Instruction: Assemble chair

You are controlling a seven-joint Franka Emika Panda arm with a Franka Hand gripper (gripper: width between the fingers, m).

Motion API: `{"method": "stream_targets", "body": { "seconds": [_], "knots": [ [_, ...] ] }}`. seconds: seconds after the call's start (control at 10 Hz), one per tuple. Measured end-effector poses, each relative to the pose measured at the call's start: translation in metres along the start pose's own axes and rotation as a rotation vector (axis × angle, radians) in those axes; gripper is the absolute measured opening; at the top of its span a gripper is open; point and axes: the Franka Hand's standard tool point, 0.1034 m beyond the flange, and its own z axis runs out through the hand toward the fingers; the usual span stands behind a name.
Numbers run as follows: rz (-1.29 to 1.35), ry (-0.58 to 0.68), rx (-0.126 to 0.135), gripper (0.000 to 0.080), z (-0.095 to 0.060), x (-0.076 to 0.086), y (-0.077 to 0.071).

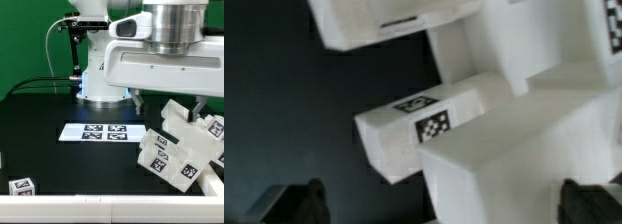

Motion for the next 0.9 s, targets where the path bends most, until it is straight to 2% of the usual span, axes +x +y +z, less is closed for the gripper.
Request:
{"method": "stream_targets", "body": {
  "seconds": [0.4,0.6,0.9],
  "knots": [
    [0.018,0.011,-0.002,0.0649,0.007,0.009,0.022],
    [0.019,0.024,-0.004,0.0649,0.013,0.009,0.028],
    [0.01,0.066,0.005,0.0649,0.013,0.016,0.031]
  ]
}}
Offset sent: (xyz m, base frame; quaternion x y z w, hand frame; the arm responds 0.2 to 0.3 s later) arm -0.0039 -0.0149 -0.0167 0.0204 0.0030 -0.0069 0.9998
